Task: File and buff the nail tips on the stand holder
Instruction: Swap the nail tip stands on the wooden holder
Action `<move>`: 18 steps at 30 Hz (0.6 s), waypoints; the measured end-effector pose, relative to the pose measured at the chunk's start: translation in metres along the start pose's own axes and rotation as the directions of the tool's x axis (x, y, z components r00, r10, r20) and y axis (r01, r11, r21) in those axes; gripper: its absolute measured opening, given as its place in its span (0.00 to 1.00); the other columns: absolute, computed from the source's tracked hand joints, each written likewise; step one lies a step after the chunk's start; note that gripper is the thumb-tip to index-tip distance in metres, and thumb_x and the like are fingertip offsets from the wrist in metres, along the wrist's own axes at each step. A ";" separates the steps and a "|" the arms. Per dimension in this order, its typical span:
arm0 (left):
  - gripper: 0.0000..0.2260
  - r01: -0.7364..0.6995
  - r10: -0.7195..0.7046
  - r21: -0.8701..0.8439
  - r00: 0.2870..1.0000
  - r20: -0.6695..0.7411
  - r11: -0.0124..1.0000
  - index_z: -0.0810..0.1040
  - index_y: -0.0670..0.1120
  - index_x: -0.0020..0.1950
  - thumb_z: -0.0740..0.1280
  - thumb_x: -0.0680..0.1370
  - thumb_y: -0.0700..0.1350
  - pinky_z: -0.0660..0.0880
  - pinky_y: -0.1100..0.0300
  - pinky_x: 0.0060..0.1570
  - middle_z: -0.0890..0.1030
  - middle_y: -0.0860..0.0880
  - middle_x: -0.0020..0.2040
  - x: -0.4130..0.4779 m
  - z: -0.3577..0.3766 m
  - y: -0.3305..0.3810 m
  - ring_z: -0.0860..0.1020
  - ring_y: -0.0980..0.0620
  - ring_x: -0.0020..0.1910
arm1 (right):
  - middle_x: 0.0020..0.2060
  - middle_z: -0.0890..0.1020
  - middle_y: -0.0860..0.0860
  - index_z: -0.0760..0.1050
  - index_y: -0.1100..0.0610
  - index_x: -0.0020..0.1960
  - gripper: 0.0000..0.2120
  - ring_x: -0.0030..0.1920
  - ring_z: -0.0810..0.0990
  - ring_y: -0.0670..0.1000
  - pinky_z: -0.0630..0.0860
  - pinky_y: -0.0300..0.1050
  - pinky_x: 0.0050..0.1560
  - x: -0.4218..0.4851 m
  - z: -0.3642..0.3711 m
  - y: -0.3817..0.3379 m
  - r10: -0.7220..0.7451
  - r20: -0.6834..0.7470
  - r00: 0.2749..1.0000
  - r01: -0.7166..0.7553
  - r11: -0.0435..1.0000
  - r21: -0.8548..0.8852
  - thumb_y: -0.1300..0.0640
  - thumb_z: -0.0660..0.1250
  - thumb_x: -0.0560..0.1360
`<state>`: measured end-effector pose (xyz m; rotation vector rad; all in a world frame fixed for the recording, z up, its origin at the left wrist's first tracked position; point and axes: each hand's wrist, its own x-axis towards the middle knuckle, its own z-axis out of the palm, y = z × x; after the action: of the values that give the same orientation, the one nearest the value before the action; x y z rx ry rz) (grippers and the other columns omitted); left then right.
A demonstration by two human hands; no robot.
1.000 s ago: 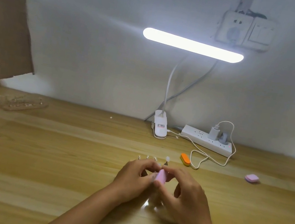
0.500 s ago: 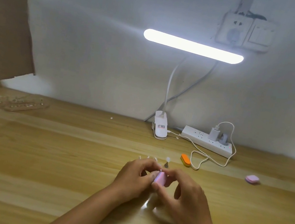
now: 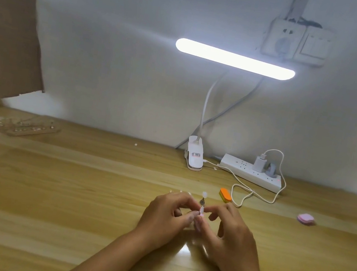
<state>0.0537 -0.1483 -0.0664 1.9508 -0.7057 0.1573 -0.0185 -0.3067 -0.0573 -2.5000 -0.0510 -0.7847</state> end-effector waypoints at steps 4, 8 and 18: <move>0.03 -0.064 0.065 0.104 0.998 0.003 0.992 0.82 0.58 0.48 0.73 0.75 0.51 0.73 0.63 0.41 0.79 0.65 0.45 0.000 0.001 0.002 0.77 0.58 0.40 | 0.42 0.77 0.40 0.78 0.44 0.46 0.05 0.31 0.74 0.45 0.75 0.45 0.34 0.002 0.000 0.004 -0.007 -0.029 1.000 0.008 0.999 0.039 0.48 0.73 0.72; 0.13 -0.021 0.086 0.281 0.972 -0.218 0.959 0.80 0.58 0.57 0.73 0.74 0.52 0.68 0.63 0.52 0.76 0.60 0.54 0.001 -0.001 0.005 0.73 0.58 0.52 | 0.41 0.75 0.39 0.78 0.45 0.45 0.06 0.33 0.74 0.44 0.72 0.39 0.34 0.003 0.000 0.006 -0.002 -0.094 0.996 0.005 0.999 0.041 0.49 0.74 0.70; 0.09 0.253 -0.206 0.459 0.967 -0.151 0.851 0.77 0.61 0.54 0.68 0.75 0.58 0.59 0.59 0.52 0.75 0.62 0.51 0.008 -0.008 -0.013 0.73 0.58 0.60 | 0.46 0.76 0.49 0.82 0.50 0.48 0.10 0.46 0.76 0.53 0.75 0.54 0.45 0.008 0.000 0.012 -0.017 -0.200 0.980 0.000 0.996 -0.085 0.56 0.78 0.68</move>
<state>0.0684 -0.1402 -0.0690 2.4643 -0.3811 0.2975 -0.0097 -0.3181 -0.0591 -2.4870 0.0433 -1.0586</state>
